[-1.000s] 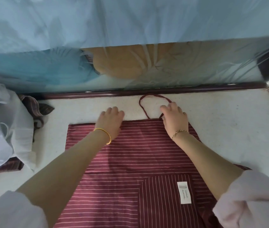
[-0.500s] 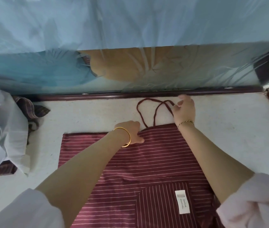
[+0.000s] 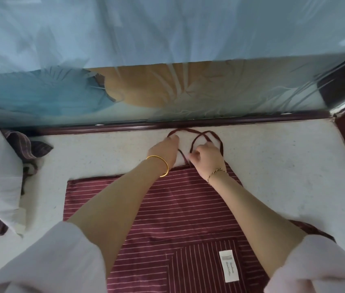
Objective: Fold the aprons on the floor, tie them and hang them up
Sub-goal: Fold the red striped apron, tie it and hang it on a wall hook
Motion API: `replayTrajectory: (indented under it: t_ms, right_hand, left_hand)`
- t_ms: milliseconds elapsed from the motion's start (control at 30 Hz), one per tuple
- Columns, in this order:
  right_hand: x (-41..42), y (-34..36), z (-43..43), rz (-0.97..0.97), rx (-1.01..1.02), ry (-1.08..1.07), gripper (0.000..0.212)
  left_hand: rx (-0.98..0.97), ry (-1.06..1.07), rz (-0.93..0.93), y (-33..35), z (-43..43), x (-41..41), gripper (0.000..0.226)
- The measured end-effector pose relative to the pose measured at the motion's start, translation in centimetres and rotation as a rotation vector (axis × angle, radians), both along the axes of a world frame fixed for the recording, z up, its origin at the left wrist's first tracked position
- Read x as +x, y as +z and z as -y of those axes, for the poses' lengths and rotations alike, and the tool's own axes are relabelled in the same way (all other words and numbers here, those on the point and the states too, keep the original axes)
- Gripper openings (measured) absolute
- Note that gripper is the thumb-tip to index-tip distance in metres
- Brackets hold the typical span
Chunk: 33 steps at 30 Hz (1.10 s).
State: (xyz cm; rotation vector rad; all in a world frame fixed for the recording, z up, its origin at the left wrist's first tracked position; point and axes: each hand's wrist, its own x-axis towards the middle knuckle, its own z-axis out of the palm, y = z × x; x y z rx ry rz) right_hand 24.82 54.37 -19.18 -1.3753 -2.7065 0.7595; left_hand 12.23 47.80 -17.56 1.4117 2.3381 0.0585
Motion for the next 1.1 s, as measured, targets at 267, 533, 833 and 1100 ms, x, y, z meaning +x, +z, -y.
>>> replayTrajectory:
  t_ms: [267, 533, 833, 1100]
  right_hand:
    - [-2.5, 1.1, 0.3, 0.253, -0.041, -0.071, 0.025]
    - [-3.2, 3.1, 0.7, -0.591, -0.758, -0.513, 0.028]
    - [-0.8, 2.3, 4.4, 0.192, 0.148, 0.427, 0.025]
    - [-1.2, 2.3, 4.4, 0.267, 0.11, 0.527, 0.014]
  left_hand:
    - [0.672, 1.208, 0.84, 0.8, 1.2, -3.4, 0.041]
    - [0.331, 0.413, 0.198, 0.7, 6.1, -1.8, 0.014]
    - [0.075, -0.083, -0.073, -0.1, 10.6, -2.1, 0.028]
    - [0.055, -0.221, -0.212, 0.0, 11.1, -2.0, 0.031]
